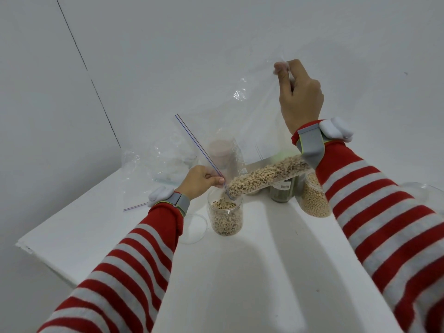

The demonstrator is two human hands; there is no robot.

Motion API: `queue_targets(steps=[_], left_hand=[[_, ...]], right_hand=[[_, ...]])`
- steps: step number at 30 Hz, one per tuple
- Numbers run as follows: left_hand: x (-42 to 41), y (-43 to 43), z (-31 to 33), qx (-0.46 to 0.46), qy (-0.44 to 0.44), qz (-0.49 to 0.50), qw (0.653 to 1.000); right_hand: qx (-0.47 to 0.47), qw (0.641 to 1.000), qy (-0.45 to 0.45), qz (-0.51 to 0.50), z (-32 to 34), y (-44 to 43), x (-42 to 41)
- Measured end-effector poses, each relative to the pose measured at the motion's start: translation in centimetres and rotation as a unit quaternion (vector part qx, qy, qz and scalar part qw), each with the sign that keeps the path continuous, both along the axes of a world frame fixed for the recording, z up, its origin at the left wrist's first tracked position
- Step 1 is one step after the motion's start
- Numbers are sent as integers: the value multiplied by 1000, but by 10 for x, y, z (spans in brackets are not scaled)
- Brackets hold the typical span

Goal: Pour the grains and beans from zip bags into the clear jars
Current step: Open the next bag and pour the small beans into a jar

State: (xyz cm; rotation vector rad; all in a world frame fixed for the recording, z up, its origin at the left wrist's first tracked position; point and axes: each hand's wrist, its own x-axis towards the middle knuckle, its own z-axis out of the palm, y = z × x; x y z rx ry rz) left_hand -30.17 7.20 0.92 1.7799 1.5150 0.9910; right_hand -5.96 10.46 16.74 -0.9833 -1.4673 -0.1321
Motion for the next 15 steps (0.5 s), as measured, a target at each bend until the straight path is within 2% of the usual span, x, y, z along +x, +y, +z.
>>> queue_targets(steps=[15], left_hand=[[2,-2,3,-13,-7,13,1000]], right_hand=[[-8,1000,-4,2,1,0,-1]])
